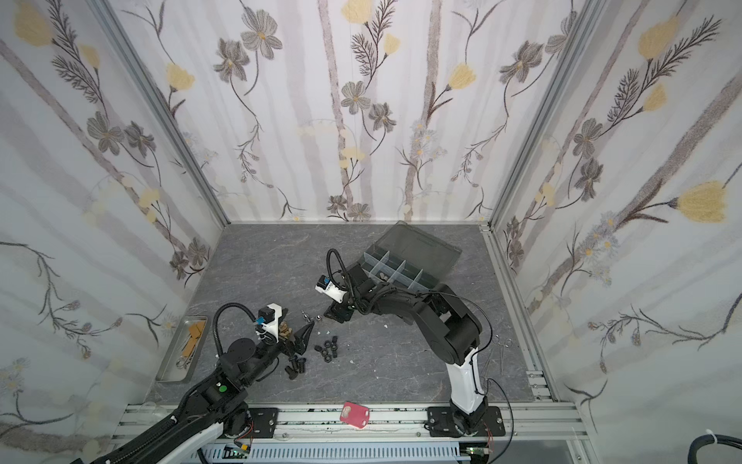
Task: Sort the screws and nuts into containers
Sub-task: Pick up the nut from the center of the table.
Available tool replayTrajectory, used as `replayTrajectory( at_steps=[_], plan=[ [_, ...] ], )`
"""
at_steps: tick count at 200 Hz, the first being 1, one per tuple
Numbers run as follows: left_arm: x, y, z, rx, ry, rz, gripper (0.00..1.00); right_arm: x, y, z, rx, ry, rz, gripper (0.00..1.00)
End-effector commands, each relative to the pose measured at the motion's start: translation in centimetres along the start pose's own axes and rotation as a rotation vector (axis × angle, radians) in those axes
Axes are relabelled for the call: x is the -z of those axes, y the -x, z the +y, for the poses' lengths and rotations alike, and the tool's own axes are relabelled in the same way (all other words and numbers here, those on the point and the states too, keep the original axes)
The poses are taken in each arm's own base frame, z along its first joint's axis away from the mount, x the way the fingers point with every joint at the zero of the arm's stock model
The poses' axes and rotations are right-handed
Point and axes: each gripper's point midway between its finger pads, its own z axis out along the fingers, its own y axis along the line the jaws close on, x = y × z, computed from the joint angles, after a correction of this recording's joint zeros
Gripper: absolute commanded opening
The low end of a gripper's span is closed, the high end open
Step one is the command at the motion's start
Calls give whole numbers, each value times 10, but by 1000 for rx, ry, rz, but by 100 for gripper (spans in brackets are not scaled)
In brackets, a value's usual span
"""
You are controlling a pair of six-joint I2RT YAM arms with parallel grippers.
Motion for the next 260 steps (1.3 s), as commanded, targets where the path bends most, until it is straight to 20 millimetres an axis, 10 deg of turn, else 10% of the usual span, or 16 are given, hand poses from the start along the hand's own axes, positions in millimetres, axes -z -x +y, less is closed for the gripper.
replayTrajectory(
  at_steps=[1, 92, 192, 260],
  plan=[
    [2, 9, -7, 5, -39, -41, 100, -12, 3, 7, 88, 34, 12, 67],
    [4, 11, -5, -1, -33, -68, 100, -41, -5, 29, 184, 88, 56, 70],
    [0, 10, -5, -16, -28, -68, 100, -48, -12, 27, 166, 89, 71, 27],
    [-4, 7, -6, -20, -32, -44, 100, -16, 4, 7, 88, 61, -41, 14]
  ],
)
